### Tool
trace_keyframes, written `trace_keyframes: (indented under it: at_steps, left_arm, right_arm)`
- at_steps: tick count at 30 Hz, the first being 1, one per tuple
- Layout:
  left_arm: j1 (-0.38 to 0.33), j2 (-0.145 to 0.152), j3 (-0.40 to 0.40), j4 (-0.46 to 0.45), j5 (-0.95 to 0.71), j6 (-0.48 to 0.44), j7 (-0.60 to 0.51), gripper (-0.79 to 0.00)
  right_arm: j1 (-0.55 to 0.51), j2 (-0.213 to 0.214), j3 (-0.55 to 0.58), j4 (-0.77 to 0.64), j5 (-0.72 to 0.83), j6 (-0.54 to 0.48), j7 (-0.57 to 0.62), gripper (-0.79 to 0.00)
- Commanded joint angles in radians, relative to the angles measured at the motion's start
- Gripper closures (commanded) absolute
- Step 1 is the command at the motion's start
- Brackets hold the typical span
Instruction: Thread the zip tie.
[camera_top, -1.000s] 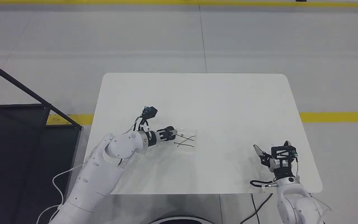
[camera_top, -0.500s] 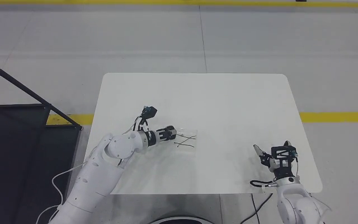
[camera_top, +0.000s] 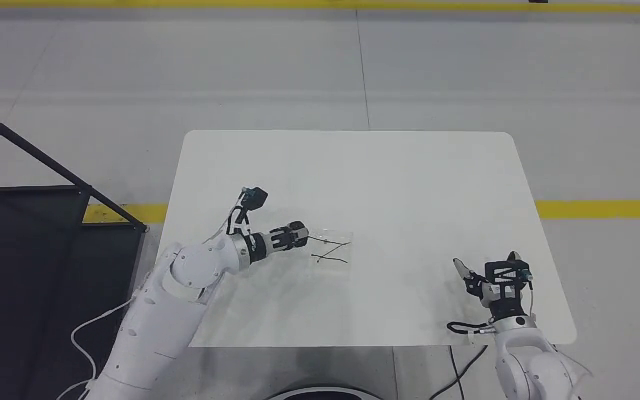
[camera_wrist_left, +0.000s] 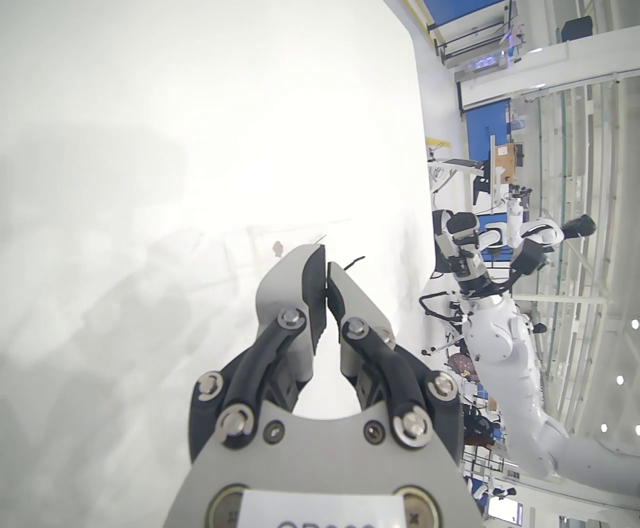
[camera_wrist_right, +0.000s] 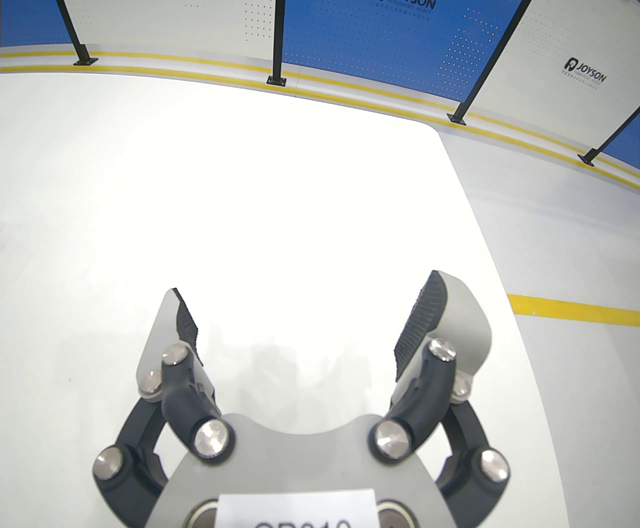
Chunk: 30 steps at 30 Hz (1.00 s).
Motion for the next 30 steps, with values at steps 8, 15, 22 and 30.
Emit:
trace_keyframes:
  at_steps: [8,15,22,30]
  left_arm:
    - [0.039,0.024,-0.087,-0.018,-0.067,-0.184,-0.085,0.000]
    - [0.071,0.036,-0.128,-0.051,-0.109,-0.252,-0.095,0.000]
    - [0.097,0.044,-0.154,-0.068,-0.071,-0.248,-0.055,0.000]
    - [0.100,0.044,-0.152,-0.073,-0.071,-0.244,-0.041,0.000]
  right_arm:
    - [-0.090,0.006,0.062,-0.115,0.142,-0.218,-0.048,-0.785]
    - [-0.153,0.014,0.103,-0.275,0.236,-0.384,0.029,-0.785]
    - [-0.157,0.013,0.115,-0.308,0.248,-0.332,0.098,-0.785]
    - [-0.157,0.013,0.115,-0.308,0.248,-0.332,0.098,-0.785]
